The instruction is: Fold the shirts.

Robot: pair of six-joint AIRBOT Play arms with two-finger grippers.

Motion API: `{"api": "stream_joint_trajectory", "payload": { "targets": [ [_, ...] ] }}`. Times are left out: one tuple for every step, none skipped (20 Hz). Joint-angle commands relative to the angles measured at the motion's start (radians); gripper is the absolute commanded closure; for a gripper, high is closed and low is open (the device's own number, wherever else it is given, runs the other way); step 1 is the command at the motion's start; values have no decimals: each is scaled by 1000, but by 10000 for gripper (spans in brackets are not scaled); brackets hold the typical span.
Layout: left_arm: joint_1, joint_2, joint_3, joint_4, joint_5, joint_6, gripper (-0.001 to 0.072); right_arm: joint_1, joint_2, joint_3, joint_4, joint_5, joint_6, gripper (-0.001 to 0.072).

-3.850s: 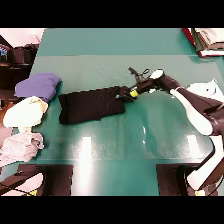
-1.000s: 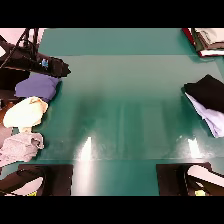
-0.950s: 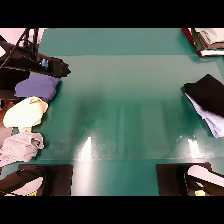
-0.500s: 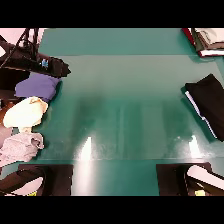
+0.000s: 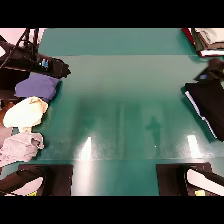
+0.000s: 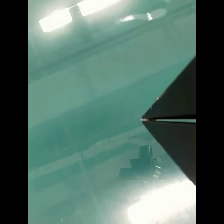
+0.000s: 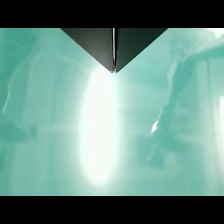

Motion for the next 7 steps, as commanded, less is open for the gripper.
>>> {"api": "stream_joint_trajectory", "payload": {
  "targets": [
    [-1,0,0,0,6,-1,681,200,0,12,26,-56,-10,693],
    [-1,0,0,0,6,-1,681,236,0,12,27,-71,-10,693],
    [-1,0,0,0,6,-1,681,265,0,12,27,-80,-10,693],
    [-1,0,0,0,6,-1,681,283,0,12,27,-85,-10,693],
    [-1,0,0,0,6,-1,681,296,0,12,27,-87,-10,693],
    [-1,0,0,0,7,-1,681,303,0,12,27,-85,-10,693],
    [-1,0,0,0,6,-1,681,306,0,12,27,-84,-10,693]
  ]
}}
